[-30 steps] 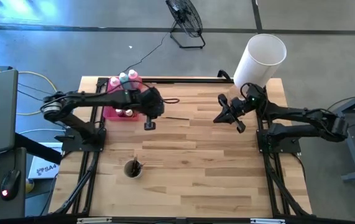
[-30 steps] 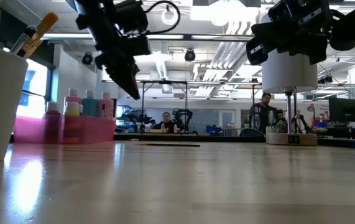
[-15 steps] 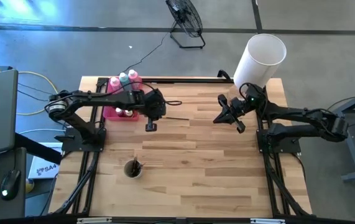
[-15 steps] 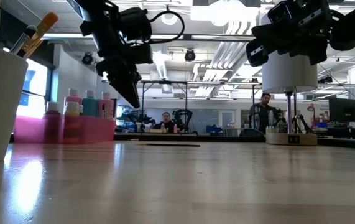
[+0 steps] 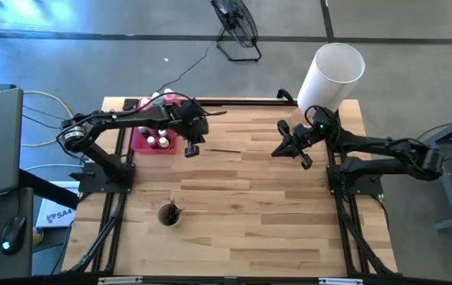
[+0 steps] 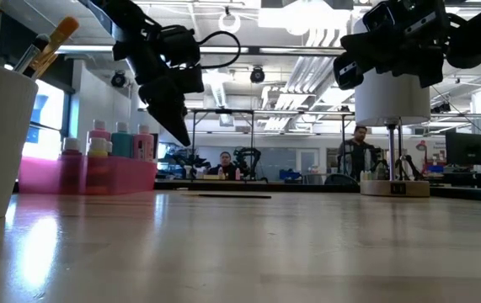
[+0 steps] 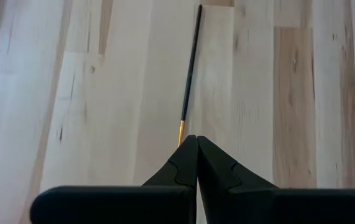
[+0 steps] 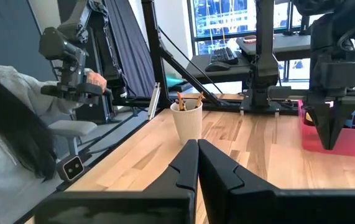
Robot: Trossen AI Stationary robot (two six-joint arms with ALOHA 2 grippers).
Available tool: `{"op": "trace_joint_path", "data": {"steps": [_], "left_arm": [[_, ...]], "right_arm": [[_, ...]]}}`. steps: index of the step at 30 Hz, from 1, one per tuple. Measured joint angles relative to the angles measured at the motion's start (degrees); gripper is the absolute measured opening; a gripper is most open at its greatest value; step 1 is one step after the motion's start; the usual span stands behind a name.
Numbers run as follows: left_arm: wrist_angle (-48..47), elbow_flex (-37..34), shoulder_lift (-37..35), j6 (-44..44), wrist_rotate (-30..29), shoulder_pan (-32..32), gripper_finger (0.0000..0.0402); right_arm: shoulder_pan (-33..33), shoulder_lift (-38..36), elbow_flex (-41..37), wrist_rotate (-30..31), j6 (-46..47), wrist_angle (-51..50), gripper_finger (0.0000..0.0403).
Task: Pick & Place Paint Supplies
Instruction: Put the gold paintbrush into the light brown cup
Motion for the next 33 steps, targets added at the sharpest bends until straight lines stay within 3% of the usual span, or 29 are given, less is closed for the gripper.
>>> {"op": "trace_joint_path", "data": {"steps": [33], "left_arm": [[0.35, -0.04, 0.05, 0.00, -0.41, -0.02, 0.0000]], "right_arm": [[0.00, 0.00, 0.04, -0.14, 0.00, 0.00, 0.0003]]}}
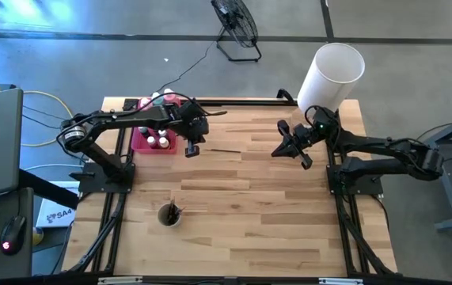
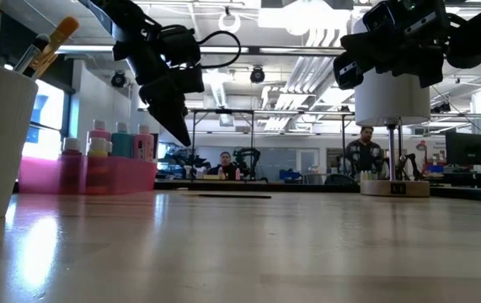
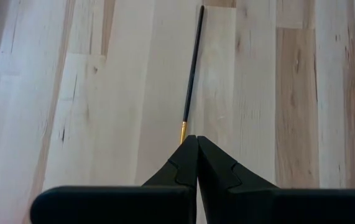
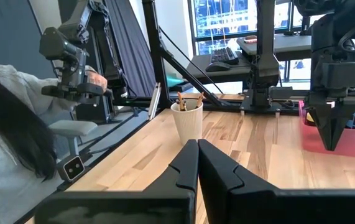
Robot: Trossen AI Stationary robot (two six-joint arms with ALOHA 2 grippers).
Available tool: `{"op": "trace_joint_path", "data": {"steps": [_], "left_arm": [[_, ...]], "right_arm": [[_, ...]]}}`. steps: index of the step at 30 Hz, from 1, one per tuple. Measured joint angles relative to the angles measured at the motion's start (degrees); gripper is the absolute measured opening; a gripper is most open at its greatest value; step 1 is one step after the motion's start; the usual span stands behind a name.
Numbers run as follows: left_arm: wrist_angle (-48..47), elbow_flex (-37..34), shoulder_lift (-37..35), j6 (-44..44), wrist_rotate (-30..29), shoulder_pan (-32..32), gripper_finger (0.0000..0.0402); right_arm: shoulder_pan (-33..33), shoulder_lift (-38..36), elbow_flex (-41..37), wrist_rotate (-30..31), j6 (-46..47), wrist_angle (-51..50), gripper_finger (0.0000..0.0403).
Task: Pick & Place Paint Supplies
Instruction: Put the gold paintbrush into the light brown cup
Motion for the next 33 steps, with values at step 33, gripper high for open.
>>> {"op": "trace_joint_path", "data": {"steps": [33], "left_arm": [[3.74, -0.04, 13.72, -0.04, -4.26, -2.38, 0.0081]], "right_arm": [[0.02, 0.02, 0.00, -0.02, -1.09, -0.73, 0.0003]]}}
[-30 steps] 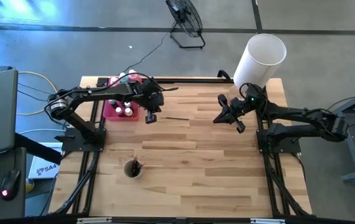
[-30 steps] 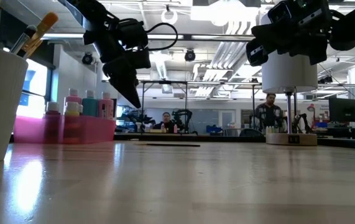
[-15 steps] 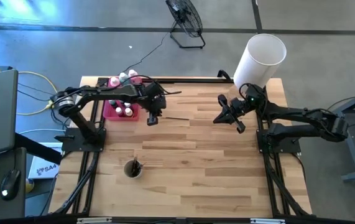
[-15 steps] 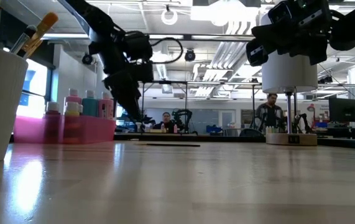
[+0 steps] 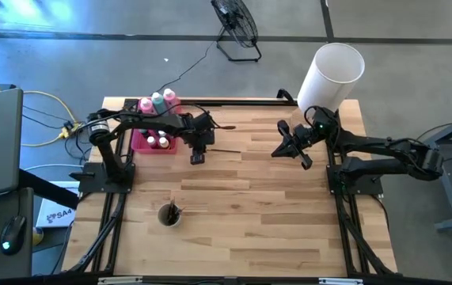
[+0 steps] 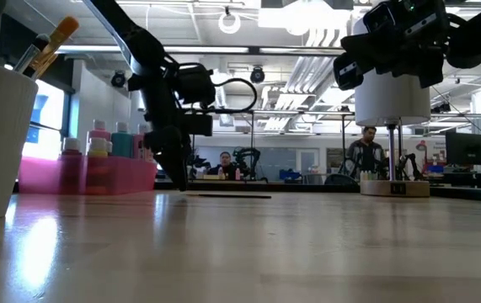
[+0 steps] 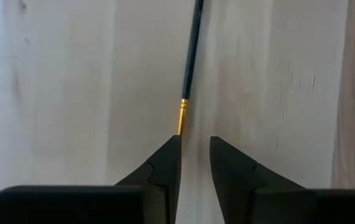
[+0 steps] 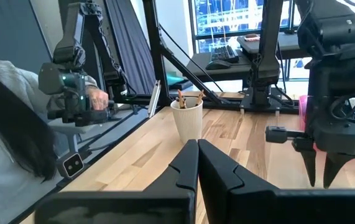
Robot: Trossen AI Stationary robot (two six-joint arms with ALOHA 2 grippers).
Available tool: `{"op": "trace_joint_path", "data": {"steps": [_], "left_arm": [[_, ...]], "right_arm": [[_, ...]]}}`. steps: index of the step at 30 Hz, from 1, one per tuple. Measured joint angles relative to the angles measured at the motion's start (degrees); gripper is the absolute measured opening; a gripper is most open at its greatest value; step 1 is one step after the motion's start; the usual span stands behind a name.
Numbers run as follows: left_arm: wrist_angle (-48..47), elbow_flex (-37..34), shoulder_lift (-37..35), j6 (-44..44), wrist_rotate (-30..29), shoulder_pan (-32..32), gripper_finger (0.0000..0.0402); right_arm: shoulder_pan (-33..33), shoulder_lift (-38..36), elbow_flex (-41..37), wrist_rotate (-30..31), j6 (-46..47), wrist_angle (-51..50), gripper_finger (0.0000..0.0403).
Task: Pick & Place Paint Supplies
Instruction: Put the gold paintbrush into the light brown cup
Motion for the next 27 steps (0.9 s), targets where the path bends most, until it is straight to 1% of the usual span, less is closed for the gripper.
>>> {"op": "trace_joint_path", "data": {"steps": [4, 11, 18, 21, 27], "left_arm": [[-0.09, 0.00, 0.00, -0.15, -1.16, 0.00, 0.0081], [0.05, 0.07, 0.95, -0.17, -1.11, 0.09, 0.0081], [-0.05, 0.31, 3.97, -0.17, 0.99, 0.15, 0.0081], [-0.74, 0.31, 4.13, -0.71, 2.31, 0.20, 0.0081], [-2.57, 0.31, 4.29, -1.63, 2.73, 0.20, 0.0081]], "right_arm": [[0.00, 0.00, 0.00, 0.00, 0.00, -0.12, 0.0003], [0.00, 0.00, 0.00, 0.00, 0.00, -0.12, 0.0003], [0.00, 0.00, 0.00, 0.00, 0.00, -0.12, 0.0003], [0.00, 0.00, 0.00, 0.00, -0.06, -0.14, 0.0003], [0.00, 0.00, 0.00, 0.15, -0.20, -0.14, 0.0003]]}}
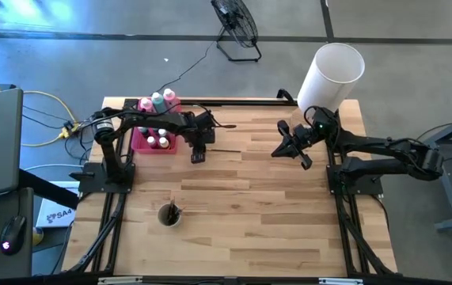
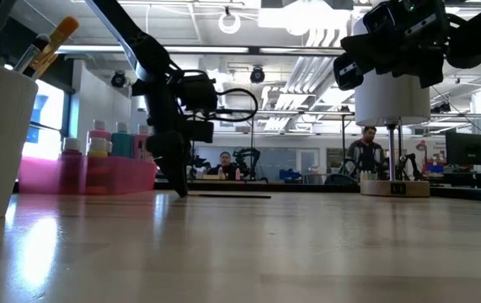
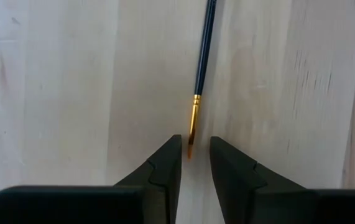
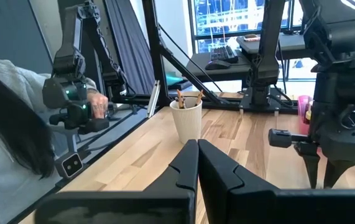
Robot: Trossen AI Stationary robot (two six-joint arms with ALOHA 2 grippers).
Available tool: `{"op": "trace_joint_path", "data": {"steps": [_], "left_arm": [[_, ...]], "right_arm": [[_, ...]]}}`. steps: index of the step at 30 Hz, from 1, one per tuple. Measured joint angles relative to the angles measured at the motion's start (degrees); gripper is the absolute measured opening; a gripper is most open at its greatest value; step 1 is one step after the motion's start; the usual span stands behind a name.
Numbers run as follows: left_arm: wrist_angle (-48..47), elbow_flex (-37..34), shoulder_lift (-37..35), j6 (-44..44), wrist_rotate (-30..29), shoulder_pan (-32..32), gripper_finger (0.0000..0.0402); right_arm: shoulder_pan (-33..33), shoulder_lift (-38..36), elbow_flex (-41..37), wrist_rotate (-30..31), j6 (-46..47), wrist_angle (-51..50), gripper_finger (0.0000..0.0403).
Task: Pick & Place Paint Supplies
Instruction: Put the gold paintbrush into the light brown cup
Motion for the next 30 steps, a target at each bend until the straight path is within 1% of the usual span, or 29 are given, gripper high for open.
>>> {"op": "trace_joint_path", "data": {"steps": [4, 11, 14, 18, 30], "left_arm": [[-0.01, -0.07, 0.03, -0.04, 0.33, 0.00, 0.0072], [-0.03, -0.15, 0.09, -0.08, 0.81, 0.00, 0.0019], [-0.05, -0.20, 0.11, -0.04, 1.11, 0.00, 0.0004], [-0.09, -0.22, 0.13, 0.01, 2.30, 0.00, 0.0002], [-0.29, -0.25, 0.12, 0.13, 3.43, 0.00, 0.0000]], "right_arm": [[0.00, 0.00, 0.00, -0.01, 0.00, 0.00, 0.0003], [0.00, 0.00, 0.00, -0.13, 0.17, 0.00, 0.0003], [0.00, 0.00, 0.00, -0.15, 0.20, -0.19, 0.0003], [0.00, 0.00, 0.00, -0.15, 0.20, -0.32, 0.0003], [0.00, 0.00, 0.00, -0.17, 1.29, -0.24, 0.0003]]}}
